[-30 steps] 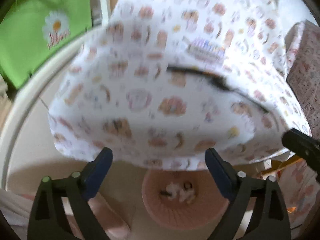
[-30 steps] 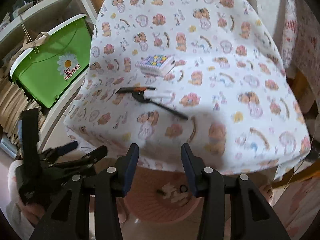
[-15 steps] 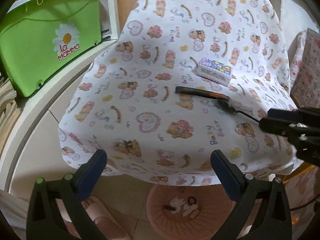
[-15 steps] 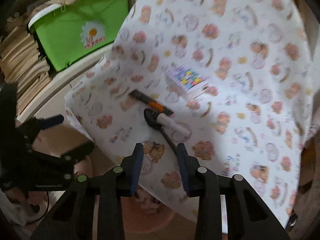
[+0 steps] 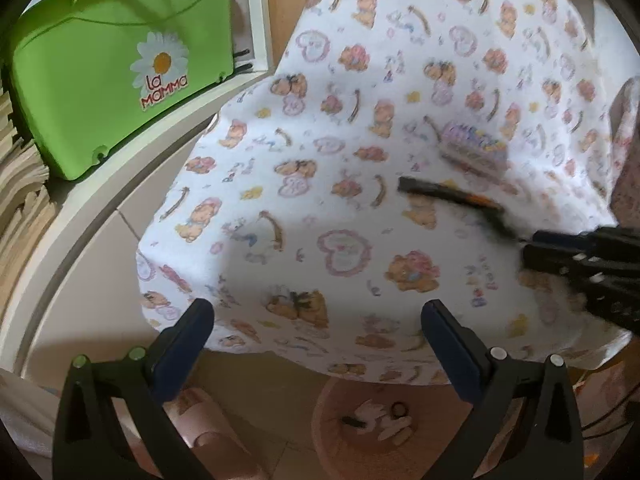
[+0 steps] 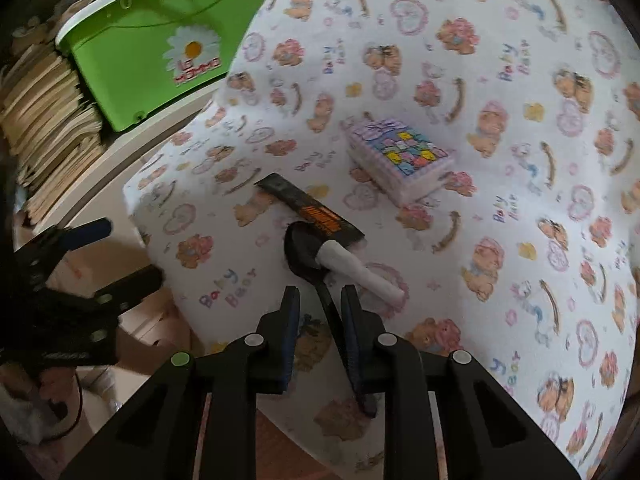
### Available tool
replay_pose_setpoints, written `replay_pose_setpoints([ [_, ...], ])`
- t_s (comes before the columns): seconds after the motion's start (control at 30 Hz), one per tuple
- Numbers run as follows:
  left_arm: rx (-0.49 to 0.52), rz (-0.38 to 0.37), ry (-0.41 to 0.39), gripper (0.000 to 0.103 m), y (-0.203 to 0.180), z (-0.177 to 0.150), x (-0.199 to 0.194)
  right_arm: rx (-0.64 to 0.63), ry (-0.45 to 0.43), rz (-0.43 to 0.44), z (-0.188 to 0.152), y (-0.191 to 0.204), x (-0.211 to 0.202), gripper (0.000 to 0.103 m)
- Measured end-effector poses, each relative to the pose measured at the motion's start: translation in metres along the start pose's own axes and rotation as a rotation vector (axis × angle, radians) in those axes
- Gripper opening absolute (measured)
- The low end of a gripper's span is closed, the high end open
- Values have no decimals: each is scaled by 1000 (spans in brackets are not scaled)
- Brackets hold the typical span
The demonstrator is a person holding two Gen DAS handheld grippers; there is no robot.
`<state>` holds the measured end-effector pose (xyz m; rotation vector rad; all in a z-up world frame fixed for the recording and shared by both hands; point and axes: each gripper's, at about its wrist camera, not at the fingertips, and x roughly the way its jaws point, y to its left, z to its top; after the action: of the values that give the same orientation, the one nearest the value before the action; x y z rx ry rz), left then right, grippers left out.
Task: Collect trash
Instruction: 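Move both tools back over the table toward the black spoon, then close the right tool on the black spoon's white handle and lift it, then lower the left tool onto the pink patterned box and grasp it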
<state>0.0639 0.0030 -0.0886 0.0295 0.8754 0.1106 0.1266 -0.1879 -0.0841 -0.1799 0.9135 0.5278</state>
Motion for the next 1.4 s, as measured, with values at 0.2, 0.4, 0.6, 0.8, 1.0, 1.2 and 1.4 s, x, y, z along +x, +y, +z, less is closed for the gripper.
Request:
replay_pose_setpoints([
  [0.2, -38, 19, -14, 103, 8, 10, -17, -4, -10, -36, -1, 0, 1, 7],
  [0.4, -73, 16, -56, 103, 14, 40, -38, 54, -62, 39, 1, -5, -20, 7],
  [0.6, -36, 39, -50, 103, 3, 64, -37, 128, -144, 50, 4, -20, -56, 7],
  [0.8, 12, -74, 29, 103, -25, 102, -17, 189, -203, 9, 4, -40, -78, 7],
  [1.0, 73, -170, 145, 103, -63, 150, 12, 276, -221, -76, 5, -65, -84, 7],
  [1.2, 68, -235, 244, 103, -87, 174, 33, 353, -239, -108, 4, -86, -90, 7],
  [1.4, 26, -249, 294, 103, -89, 187, 38, 388, -227, -119, -2, -94, -90, 7],
])
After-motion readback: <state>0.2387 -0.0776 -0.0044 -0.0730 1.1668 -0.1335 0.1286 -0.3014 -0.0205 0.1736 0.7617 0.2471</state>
